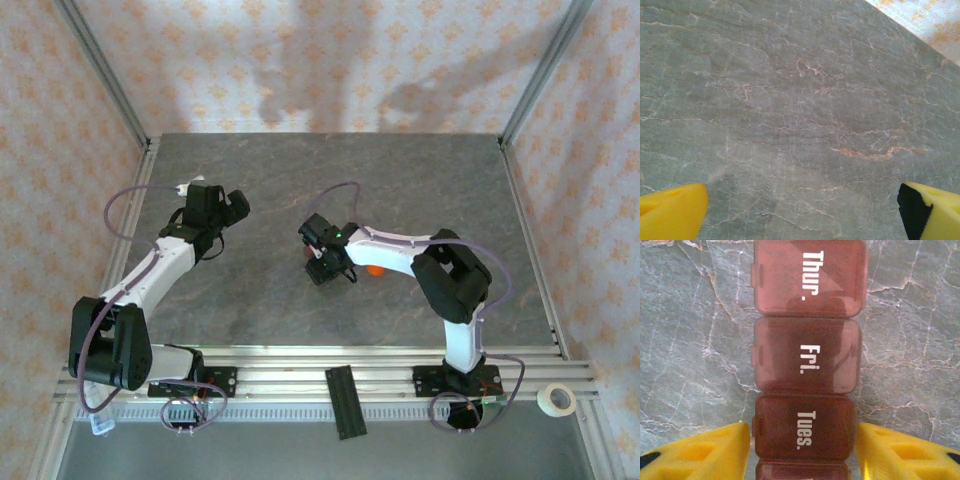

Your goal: Sort the pills into containers

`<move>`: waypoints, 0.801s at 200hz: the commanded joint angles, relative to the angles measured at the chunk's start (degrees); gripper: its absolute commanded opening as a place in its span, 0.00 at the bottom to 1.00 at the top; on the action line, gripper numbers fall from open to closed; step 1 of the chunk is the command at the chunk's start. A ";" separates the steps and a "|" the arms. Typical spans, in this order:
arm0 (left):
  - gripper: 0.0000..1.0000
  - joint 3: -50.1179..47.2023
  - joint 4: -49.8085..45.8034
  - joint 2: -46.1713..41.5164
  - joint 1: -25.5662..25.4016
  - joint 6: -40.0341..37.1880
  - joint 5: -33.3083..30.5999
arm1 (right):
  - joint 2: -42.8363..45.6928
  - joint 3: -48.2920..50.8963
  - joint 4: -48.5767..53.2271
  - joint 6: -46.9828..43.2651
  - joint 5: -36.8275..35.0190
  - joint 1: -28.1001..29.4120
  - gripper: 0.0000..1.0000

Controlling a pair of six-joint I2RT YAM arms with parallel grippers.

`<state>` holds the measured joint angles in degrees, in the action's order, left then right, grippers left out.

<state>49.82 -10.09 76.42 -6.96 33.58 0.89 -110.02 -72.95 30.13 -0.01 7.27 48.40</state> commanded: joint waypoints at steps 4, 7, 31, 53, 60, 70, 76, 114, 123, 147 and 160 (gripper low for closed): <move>1.00 2.17 -1.28 0.75 0.45 3.01 1.39 | -0.77 0.96 -0.86 -0.23 -1.63 0.11 0.47; 1.00 2.28 -1.25 0.79 0.41 3.51 1.50 | -0.70 1.04 -0.93 -0.17 -1.63 0.11 0.45; 1.00 1.54 -1.06 0.37 0.41 9.91 1.29 | 0.75 1.66 -1.54 0.25 -0.88 -0.23 0.39; 1.00 0.68 -0.76 -0.85 0.30 11.12 4.02 | 3.32 2.19 -2.72 1.49 1.28 -1.39 0.38; 1.00 0.20 -0.19 -1.47 0.32 10.71 5.89 | 4.30 2.33 -3.10 1.95 2.32 -1.87 0.38; 1.00 -0.96 1.87 -2.59 0.15 10.69 8.92 | 5.90 2.37 -3.75 2.74 3.85 -2.70 0.37; 1.00 -2.10 3.57 -3.43 -0.17 11.02 10.47 | 6.84 2.37 -4.11 3.18 4.74 -3.10 0.37; 1.00 -4.21 10.68 -5.41 -2.97 12.57 20.38 | 12.54 2.11 -6.55 6.77 7.07 -5.25 0.38; 0.99 -4.47 12.55 -5.43 -3.85 13.31 22.26 | 13.76 2.11 -7.07 7.43 7.77 -5.82 0.38; 1.00 -5.94 19.69 -5.18 -6.01 17.63 25.02 | 17.20 2.69 -8.50 9.04 10.19 -7.53 0.38; 1.00 -6.10 23.27 -4.29 -7.24 19.89 26.34 | 18.77 3.16 -9.51 9.74 12.28 -8.39 0.38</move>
<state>44.69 3.66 72.05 -12.56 48.25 22.06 -94.74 -70.43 23.49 7.01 15.88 41.45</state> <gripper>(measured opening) 0.997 0.378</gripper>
